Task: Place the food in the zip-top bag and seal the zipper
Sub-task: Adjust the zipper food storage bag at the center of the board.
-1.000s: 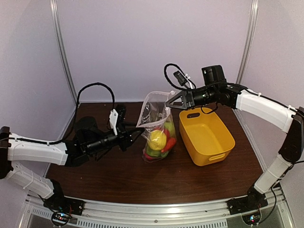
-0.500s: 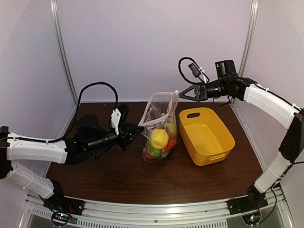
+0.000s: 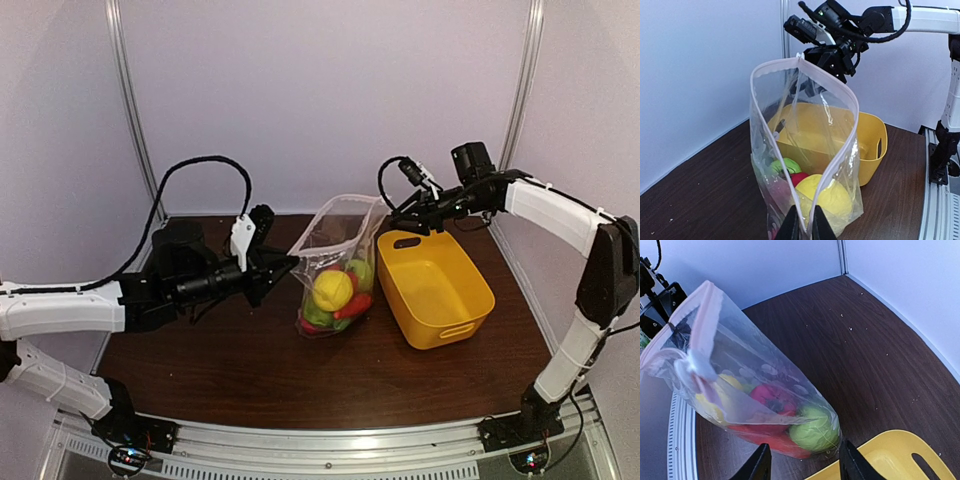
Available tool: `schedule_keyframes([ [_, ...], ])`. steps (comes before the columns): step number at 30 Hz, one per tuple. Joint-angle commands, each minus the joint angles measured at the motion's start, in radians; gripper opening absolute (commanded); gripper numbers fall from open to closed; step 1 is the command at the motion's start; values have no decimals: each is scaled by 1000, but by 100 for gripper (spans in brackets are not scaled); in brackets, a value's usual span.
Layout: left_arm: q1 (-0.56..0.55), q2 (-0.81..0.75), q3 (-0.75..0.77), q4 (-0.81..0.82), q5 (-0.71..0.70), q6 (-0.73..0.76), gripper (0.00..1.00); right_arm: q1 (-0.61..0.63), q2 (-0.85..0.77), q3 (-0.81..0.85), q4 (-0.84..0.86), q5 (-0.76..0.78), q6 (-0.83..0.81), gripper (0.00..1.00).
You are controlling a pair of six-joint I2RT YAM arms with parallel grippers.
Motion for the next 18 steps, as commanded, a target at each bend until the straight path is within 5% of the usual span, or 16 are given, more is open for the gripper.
schedule_keyframes([
  [1,17,-33,25,-31,-38,24,9,-2,34,31,15,-95,-39,45],
  [6,36,-38,40,-55,-40,29,9,8,29,31,12,-164,-75,42],
  [13,70,-33,78,-84,-26,40,9,25,29,27,224,-185,94,41],
  [18,84,-17,111,-99,-24,51,9,40,34,38,239,-189,122,26],
])
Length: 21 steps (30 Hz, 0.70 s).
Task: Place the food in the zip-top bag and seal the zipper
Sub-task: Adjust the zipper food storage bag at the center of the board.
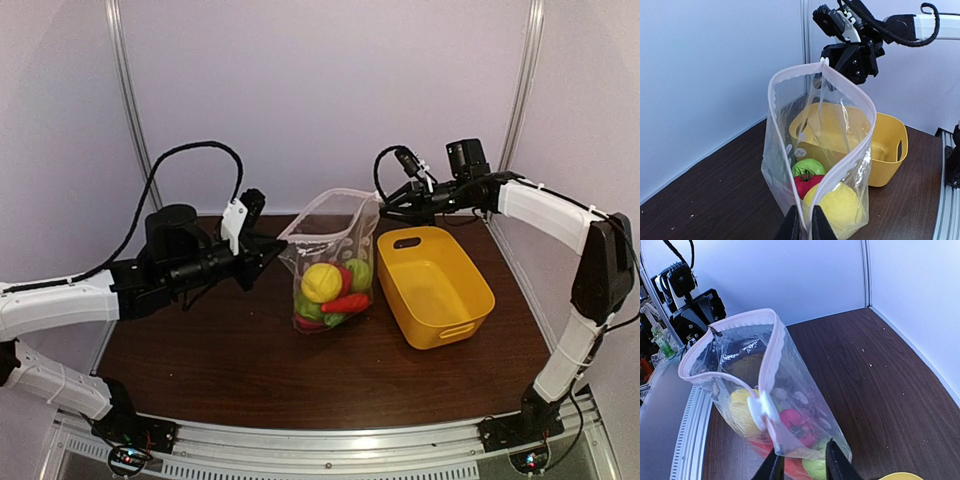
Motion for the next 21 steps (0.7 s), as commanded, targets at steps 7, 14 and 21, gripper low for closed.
schedule_keyframes([
  [7,41,3,108,-48,0,32,6,-1,-60,25,60,-19,68,0],
  [14,83,-69,129,-145,-27,73,2,-40,-135,0,110,-26,116,0],
  [21,87,-56,107,-127,-8,50,1,-33,-148,-78,215,-43,212,0],
])
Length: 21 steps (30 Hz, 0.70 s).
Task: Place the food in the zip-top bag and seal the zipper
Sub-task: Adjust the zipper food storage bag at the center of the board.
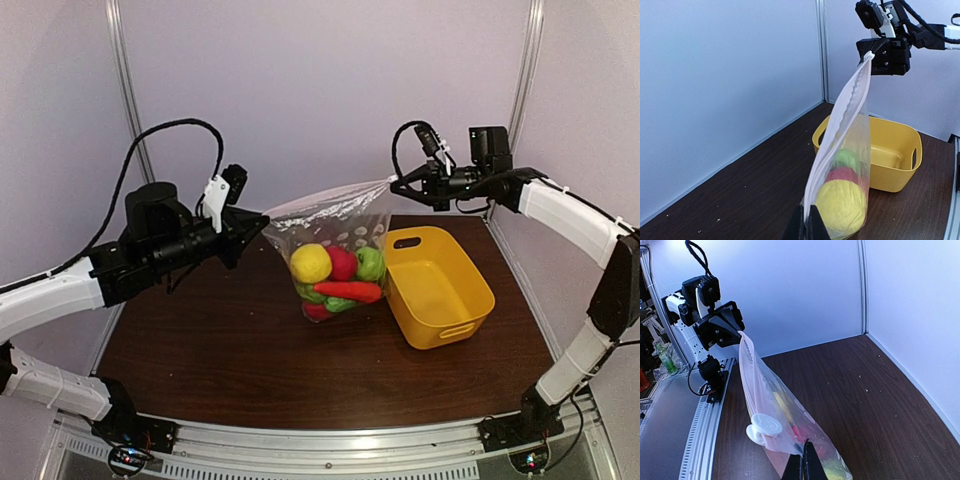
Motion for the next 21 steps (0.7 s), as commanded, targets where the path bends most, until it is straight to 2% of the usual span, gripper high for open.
schedule_keyframes([
  [1,15,6,2,12,5,-4,1,-4,-13,-45,87,-16,66,2],
  [3,15,16,-4,25,16,-13,1,5,-9,-54,88,-17,63,19],
  [5,15,27,-10,38,22,-16,1,12,4,-61,91,-14,60,26],
  [11,17,53,-15,52,15,-13,1,22,77,-42,57,-27,44,30],
  [17,21,44,-13,44,5,-14,1,1,94,28,-197,-44,-195,47],
  [21,24,36,-13,38,1,-14,1,-50,95,40,-283,-62,-263,49],
])
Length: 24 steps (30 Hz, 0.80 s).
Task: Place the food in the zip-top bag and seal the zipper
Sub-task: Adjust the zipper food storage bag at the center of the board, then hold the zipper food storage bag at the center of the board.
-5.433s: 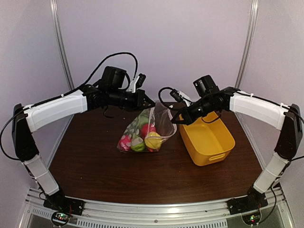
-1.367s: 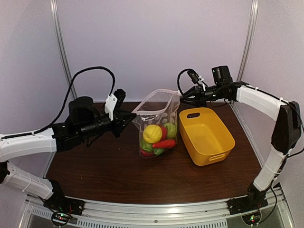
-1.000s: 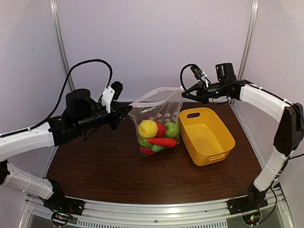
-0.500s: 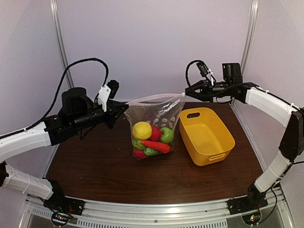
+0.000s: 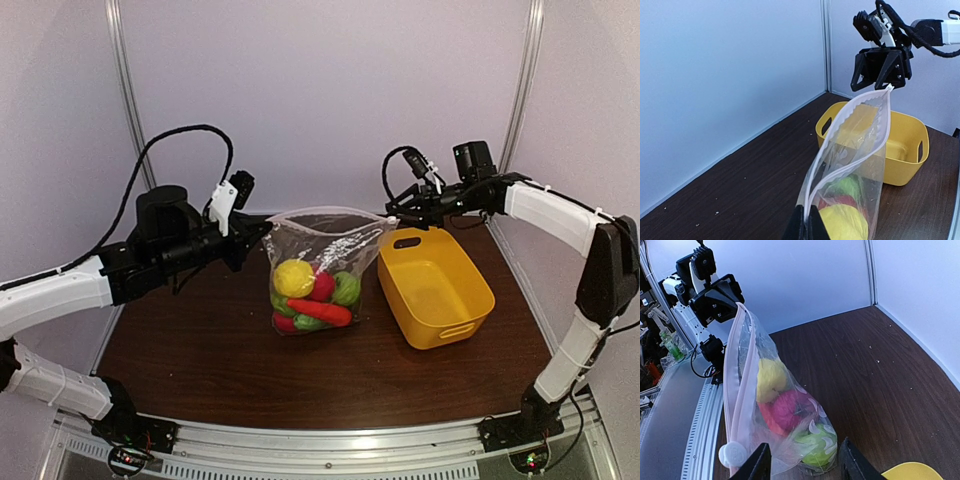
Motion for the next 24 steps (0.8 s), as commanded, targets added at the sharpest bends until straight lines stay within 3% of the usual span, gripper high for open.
schedule_keyframes([
  [1,11,-12,-6,32,-8,-7,1,-57,-3,43,-168,-33,-168,49],
  [6,12,-17,-10,34,-11,-12,1,-61,17,72,-483,-9,-535,58],
  [10,13,-21,-11,33,-16,-12,1,-34,41,115,-680,7,-719,59],
  [12,12,-20,-10,32,-14,-13,1,-23,48,124,-699,15,-735,59],
  [17,13,-23,-14,32,-12,-17,1,-5,36,90,-514,9,-553,55],
  [24,13,-23,-13,33,-16,-18,1,7,-17,-13,-70,36,-176,52],
])
